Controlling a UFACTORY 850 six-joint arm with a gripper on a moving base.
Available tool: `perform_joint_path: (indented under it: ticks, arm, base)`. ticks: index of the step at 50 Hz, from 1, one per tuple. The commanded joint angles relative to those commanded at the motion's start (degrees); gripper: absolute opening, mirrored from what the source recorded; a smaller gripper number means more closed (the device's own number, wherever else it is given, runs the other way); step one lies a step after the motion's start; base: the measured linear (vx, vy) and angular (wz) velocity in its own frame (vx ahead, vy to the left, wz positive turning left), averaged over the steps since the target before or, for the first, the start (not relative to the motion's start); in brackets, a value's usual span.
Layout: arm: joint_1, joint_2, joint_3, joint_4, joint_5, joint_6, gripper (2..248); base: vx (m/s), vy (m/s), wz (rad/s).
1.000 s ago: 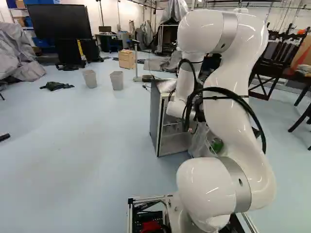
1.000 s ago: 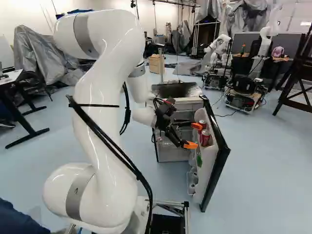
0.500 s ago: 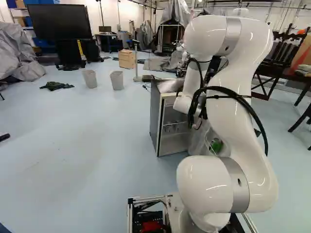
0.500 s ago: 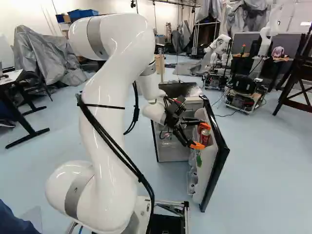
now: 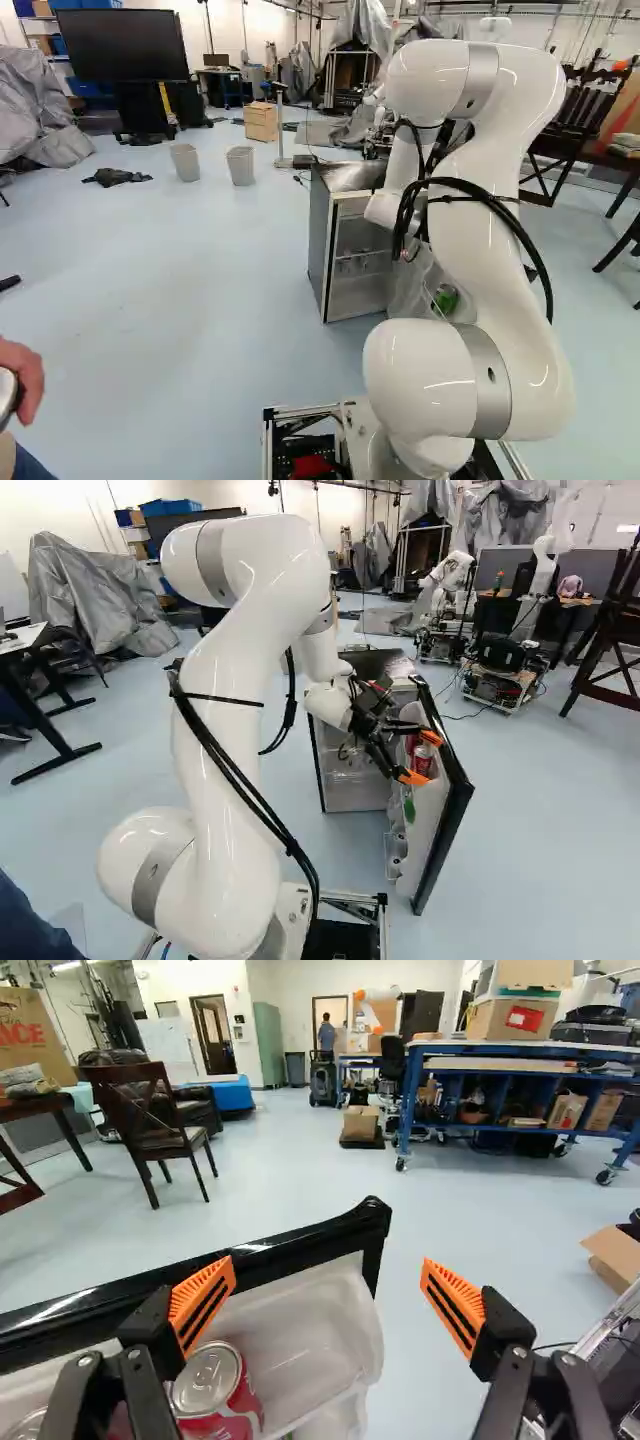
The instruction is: Grab a drink from the fridge
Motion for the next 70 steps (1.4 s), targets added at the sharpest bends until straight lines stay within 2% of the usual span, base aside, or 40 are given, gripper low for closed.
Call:
perform_joint_path:
  ticks: [46, 70]
  arm:
    - [-5.6, -3.7, -8.6, 0.0, 0.0, 0.0, 247]
    - [-9.4, -6.5, -14.9, 0.0, 0.0, 0.0, 247]
  base:
    - [0.000, 0.000, 0.000]
    - [0.000, 0.000, 0.000]
